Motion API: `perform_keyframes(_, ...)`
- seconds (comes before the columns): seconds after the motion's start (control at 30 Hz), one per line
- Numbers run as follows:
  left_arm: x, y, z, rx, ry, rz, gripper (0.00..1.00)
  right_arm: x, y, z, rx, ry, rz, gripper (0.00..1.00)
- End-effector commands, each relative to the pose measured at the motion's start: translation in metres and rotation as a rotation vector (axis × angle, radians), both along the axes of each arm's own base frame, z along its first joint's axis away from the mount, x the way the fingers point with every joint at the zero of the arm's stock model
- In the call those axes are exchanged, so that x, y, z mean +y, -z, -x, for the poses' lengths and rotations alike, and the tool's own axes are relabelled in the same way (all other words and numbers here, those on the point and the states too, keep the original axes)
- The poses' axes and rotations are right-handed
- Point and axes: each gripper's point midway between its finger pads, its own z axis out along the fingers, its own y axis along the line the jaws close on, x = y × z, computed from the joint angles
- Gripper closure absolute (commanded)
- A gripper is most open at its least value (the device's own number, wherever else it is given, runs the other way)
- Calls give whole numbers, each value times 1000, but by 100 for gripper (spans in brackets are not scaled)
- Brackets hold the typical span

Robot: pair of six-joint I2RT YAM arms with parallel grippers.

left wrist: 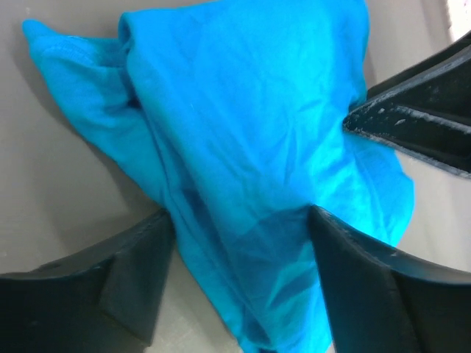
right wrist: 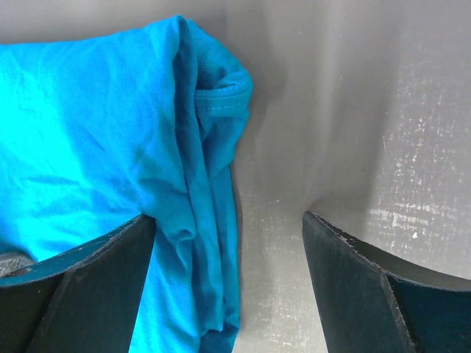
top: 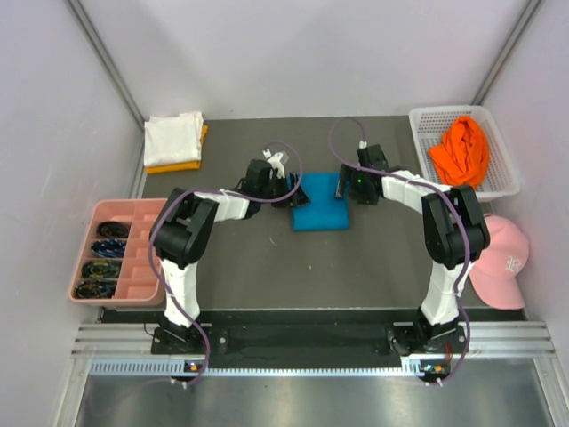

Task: Fold and stack the t-shirts
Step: Put the neatly folded tshirt into the corner of the board with the left arm

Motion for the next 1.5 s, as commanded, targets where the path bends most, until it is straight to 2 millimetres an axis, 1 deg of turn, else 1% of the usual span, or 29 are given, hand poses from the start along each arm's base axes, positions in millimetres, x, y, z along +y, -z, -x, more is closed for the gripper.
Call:
perform_keyframes(0.0, 3, 27, 15, 103, 12, -16, 34, -1, -10, 4, -11, 7, 18, 19)
perform_keyframes(0.13, -4, 29, 18, 124, 21, 35, 35, -3, -10, 8, -10, 8, 28, 19)
perform_keyframes(0.17, -6, 27, 17, 121, 23, 50, 33, -4, -10, 8, -11, 8, 30, 19)
perform_keyframes(0.23, -9, 28, 19, 129, 32, 65, 31, -5, -10, 9, -10, 7, 33, 19)
perform_keyframes(0.37, -14, 24, 19, 127, 45, 90, 31, -4, -10, 10, -11, 8, 30, 19)
perform_keyframes(0.5, -16, 23, 18, 121, 47, 92, 34, -4, -8, 12, -4, 3, 29, 19)
perform_keyframes(0.6, -18, 23, 16, 125, 47, 102, 44, -5, -10, 13, -8, 4, 31, 19)
perform_keyframes(0.63, -18, 27, 17, 133, 50, 104, 50, -6, -10, 13, -7, 3, 36, 19)
perform_keyframes(0.7, -21, 27, 17, 140, 55, 118, 59, -7, -11, 14, -7, 6, 38, 19)
perform_keyframes(0.73, -22, 30, 17, 155, 54, 127, 99, -7, -11, 15, -9, 1, 38, 19)
perform_keyframes(0.8, -23, 31, 16, 160, 51, 130, 100, -6, -12, 15, -14, -2, 34, 19)
perform_keyframes(0.87, -24, 24, 14, 147, 50, 136, 100, -6, -14, 16, -19, 3, 29, 19)
perform_keyframes(0.9, -22, 24, 15, 149, 52, 124, 100, -6, -15, 16, -23, 2, 26, 19)
perform_keyframes(0.93, -23, 17, 10, 131, 53, 117, 100, -8, -13, 20, -18, 3, 27, 19)
perform_keyframes(0.97, -20, 10, 5, 112, 40, 99, 100, -8, -18, 21, -28, 9, 20, 19)
perform_keyframes(1.0, -17, 10, 5, 112, 42, 62, 100, -10, -20, 22, -37, 13, 20, 19)
perform_keyframes(1.07, -15, -12, -10, 50, 19, 32, 100, -13, -18, 30, -32, 27, 22, 19)
perform_keyframes(1.1, -14, -17, -14, 20, 26, 9, 100, -13, -28, 31, -60, 32, 10, 19)
perform_keyframes(1.13, -15, -28, -21, 7, 25, -6, 100, -16, -23, 37, -50, 36, 14, 19)
perform_keyframes(1.2, -13, -38, -32, -33, 22, -44, 100, -17, -33, 41, -76, 40, 1, 19)
perform_keyframes(1.23, -15, -50, -40, -49, 20, -55, 100, -19, -32, 45, -73, 42, 0, 19)
perform_keyframes(1.27, -14, -53, -43, -56, 18, -66, 100, -20, -34, 47, -77, 45, -2, 19)
perform_keyframes(1.33, -15, -71, -56, -105, 16, -83, 100, -21, -36, 51, -87, 44, -6, 19)
perform_keyframes(1.37, -15, -73, -57, -104, 18, -93, 100, -22, -36, 52, -87, 48, -8, 19)
perform_keyframes(1.4, -16, -85, -64, -140, 19, -96, 100, -22, -37, 53, -92, 45, -9, 19)
perform_keyframes(1.47, -14, -92, -67, -155, 17, -117, 100, -23, -36, 56, -93, 46, -10, 18)
